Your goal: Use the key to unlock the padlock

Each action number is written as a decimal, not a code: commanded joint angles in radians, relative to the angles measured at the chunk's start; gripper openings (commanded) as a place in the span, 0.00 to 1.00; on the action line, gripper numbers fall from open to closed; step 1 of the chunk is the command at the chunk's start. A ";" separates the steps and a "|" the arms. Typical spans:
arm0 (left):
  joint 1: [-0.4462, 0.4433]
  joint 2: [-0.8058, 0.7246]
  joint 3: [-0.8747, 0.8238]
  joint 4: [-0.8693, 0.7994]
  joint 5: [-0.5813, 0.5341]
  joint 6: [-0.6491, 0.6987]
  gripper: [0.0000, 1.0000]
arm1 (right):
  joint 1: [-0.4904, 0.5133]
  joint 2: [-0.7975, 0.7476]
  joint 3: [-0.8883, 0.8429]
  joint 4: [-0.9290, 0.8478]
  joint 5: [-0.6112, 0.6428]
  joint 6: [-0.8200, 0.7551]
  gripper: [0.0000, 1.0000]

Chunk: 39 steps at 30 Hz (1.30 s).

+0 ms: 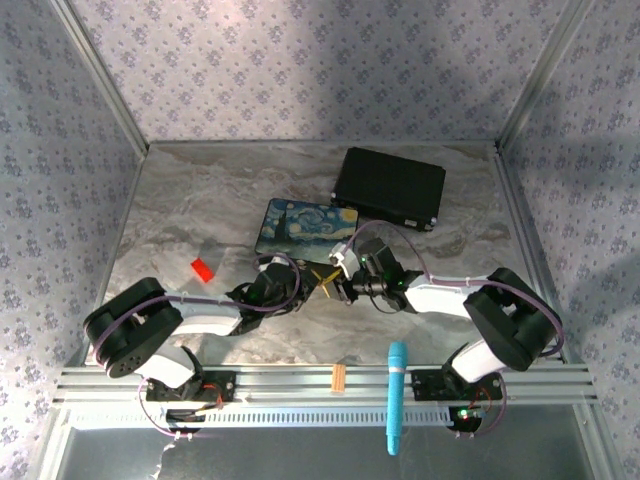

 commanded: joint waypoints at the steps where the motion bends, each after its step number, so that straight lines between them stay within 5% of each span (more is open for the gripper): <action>1: -0.007 -0.020 -0.026 -0.025 0.036 0.010 0.00 | -0.053 0.009 0.009 -0.004 0.119 0.057 0.22; 17: -0.007 0.022 -0.012 -0.047 0.016 0.005 0.00 | -0.043 -0.080 -0.052 0.010 0.120 0.130 0.37; 23: -0.008 0.033 0.002 -0.070 0.010 0.012 0.00 | -0.045 -0.187 -0.084 -0.038 0.165 0.160 0.55; 27: -0.008 0.012 0.019 -0.146 -0.006 0.043 0.00 | -0.055 -0.252 -0.003 -0.243 0.329 0.224 0.71; 39: 0.035 -0.098 0.122 -0.638 -0.022 0.328 0.00 | -0.090 0.072 0.376 -0.551 0.419 0.273 0.73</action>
